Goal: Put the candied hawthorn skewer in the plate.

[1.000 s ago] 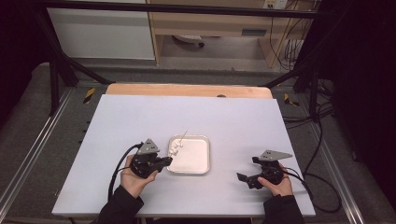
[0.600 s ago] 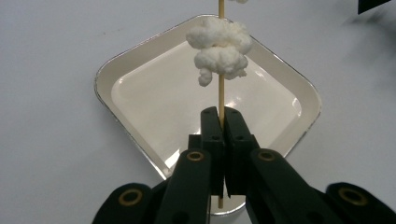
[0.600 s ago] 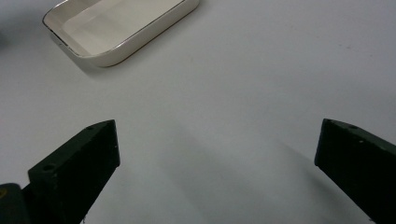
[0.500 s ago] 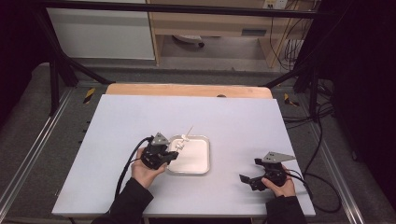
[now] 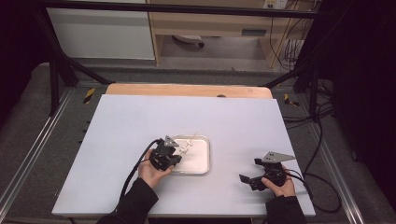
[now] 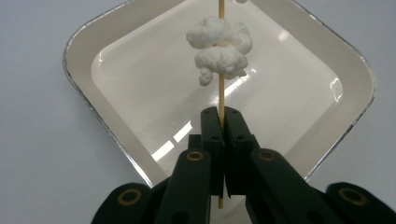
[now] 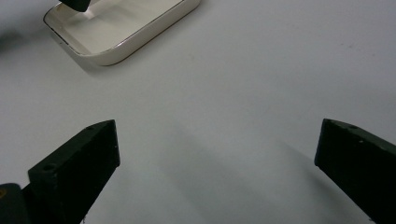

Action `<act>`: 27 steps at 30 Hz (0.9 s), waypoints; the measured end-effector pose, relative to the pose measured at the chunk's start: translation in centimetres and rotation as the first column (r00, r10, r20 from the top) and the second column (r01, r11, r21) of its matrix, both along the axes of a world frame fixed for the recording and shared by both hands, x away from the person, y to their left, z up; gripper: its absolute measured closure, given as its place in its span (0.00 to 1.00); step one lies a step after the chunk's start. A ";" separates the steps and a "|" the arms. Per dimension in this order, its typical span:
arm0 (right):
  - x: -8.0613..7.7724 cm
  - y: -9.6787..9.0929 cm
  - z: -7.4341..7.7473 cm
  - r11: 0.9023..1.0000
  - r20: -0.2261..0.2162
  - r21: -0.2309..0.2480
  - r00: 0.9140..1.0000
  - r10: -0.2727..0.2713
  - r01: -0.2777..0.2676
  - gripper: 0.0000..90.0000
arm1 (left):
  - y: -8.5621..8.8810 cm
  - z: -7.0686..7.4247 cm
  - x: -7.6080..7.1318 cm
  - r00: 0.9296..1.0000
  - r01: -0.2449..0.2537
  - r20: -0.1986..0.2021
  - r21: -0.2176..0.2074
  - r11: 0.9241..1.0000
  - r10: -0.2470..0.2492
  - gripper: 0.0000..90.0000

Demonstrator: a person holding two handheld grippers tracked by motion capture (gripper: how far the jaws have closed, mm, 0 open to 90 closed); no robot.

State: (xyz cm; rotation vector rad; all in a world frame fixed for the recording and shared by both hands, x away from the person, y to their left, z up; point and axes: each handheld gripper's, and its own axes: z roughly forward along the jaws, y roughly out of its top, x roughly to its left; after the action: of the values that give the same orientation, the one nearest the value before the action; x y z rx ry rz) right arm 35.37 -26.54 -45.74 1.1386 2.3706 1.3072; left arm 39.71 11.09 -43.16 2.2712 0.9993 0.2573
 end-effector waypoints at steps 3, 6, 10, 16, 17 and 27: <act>0.0 0.0 0.0 1.000 -0.001 -0.002 1.000 -0.002 0.002 0.01 | -0.1 -0.2 0.1 1.000 0.002 -0.009 0.013 1.000 -0.001 0.98; 0.0 0.0 0.0 1.000 0.001 -0.003 1.000 -0.001 0.001 0.01 | -0.3 -0.3 0.0 1.000 0.006 -0.014 0.024 1.000 -0.006 0.98; 0.0 0.0 0.0 1.000 -0.001 -0.002 1.000 0.001 -0.001 0.01 | -0.3 -0.3 0.1 1.000 0.006 -0.019 0.028 1.000 -0.006 0.98; 0.0 0.1 0.0 1.000 0.000 0.003 1.000 0.000 0.000 0.01 | -0.4 -0.3 0.0 1.000 0.008 -0.012 0.032 0.999 -0.008 0.95; 0.0 0.0 0.0 1.000 -0.002 0.004 1.000 0.001 -0.001 0.01 | -0.4 -0.2 0.0 1.000 0.011 -0.010 0.035 0.999 -0.011 0.94; 0.0 0.0 0.0 1.000 -0.002 0.004 1.000 0.000 0.000 0.01 | 0.4 0.7 -0.4 0.999 0.042 0.034 0.005 0.999 -0.042 0.70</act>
State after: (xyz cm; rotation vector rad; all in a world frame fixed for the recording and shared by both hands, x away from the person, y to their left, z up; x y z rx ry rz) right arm 35.34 -26.50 -45.75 1.1411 2.3702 1.3118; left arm 39.31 11.49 -42.45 2.2816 0.9330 0.2791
